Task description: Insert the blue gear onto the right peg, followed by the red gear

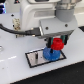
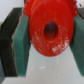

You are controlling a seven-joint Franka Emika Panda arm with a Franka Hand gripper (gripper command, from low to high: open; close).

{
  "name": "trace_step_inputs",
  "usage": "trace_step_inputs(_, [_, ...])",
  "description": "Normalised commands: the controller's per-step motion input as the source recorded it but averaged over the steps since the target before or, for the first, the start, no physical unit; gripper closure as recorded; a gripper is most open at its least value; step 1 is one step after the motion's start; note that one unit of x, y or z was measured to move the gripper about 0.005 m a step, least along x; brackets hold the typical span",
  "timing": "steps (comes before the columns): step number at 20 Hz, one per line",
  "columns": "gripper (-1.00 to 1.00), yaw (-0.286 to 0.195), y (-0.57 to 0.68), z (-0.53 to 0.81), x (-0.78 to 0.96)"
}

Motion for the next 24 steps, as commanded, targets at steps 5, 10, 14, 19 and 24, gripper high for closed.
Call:
trace_step_inputs(5, [1.0,0.0,-0.15,-0.11,0.08])
trace_step_inputs(10, [1.0,0.0,-0.03,-0.04,0.07])
trace_step_inputs(14, [1.0,0.0,0.12,0.3,0.04])
trace_step_inputs(19, [1.0,0.0,0.01,0.09,0.02])
trace_step_inputs(24, [1.0,0.0,-0.07,0.07,0.07])
